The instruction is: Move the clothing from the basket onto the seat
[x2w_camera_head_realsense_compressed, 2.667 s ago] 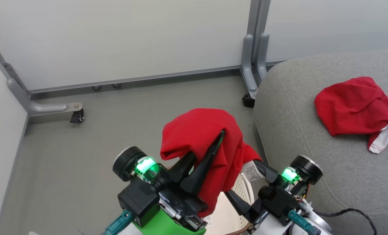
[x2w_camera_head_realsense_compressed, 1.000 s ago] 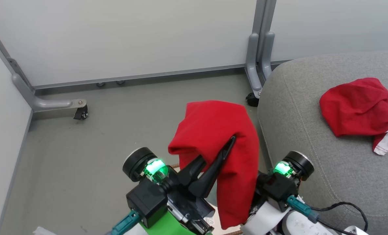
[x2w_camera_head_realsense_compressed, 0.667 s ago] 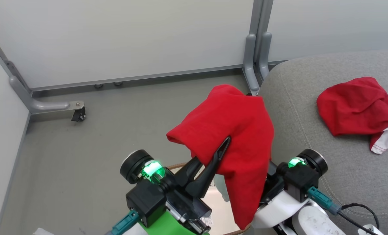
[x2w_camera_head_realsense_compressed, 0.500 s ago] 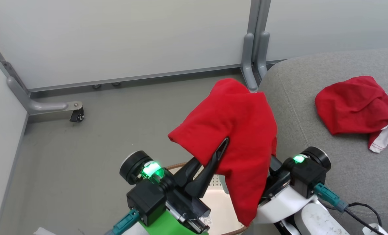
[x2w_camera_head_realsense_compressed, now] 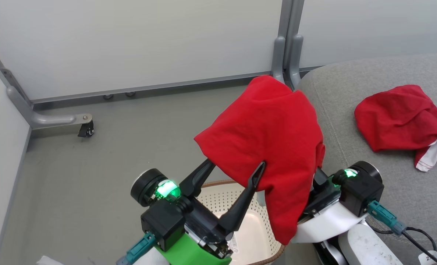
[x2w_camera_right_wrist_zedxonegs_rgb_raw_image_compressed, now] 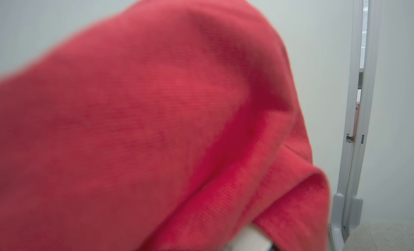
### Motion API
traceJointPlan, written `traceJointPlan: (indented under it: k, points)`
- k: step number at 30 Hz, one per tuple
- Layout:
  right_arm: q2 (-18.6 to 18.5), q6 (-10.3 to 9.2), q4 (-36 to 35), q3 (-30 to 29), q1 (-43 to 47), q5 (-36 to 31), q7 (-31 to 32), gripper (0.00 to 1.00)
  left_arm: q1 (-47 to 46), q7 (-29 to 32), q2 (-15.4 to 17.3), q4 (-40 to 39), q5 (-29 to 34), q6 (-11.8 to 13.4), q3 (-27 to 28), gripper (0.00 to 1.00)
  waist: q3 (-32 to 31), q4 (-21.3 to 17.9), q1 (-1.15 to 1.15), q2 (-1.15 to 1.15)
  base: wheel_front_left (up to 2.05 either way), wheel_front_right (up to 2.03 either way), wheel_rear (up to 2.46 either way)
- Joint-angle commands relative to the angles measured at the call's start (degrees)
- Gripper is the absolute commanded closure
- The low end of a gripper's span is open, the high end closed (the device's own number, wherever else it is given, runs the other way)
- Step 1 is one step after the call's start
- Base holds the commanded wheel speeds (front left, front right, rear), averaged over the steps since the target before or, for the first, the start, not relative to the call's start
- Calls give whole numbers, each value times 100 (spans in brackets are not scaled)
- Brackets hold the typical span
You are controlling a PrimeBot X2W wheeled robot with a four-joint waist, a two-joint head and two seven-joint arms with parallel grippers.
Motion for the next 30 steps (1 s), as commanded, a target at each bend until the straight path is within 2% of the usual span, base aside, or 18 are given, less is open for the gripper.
traceJointPlan:
  k: [1,13,19,24,30]
  points:
    - [3,-10,-43,-36,40,22,-2,100,62,5,-6,1,78,-12,34,0,-7,6,0,0,0,0,0]
    - [31,-10,-161,-501,66,9,-2,100,255,5,121,-20,172,-12,127,0,-26,25,0,0,0,0,0]
    - [-3,-10,-274,-865,142,-42,-2,100,529,5,261,102,212,-13,372,0,-42,13,0,0,0,0,0]
    - [-16,-10,-355,-1188,261,-70,-2,100,806,5,312,276,199,-12,739,0,-59,2,0,0,0,0,0]
    - [16,-10,-439,-1574,477,-125,-2,100,1243,5,164,653,140,-12,1569,0,-83,26,0,0,0,0,0]
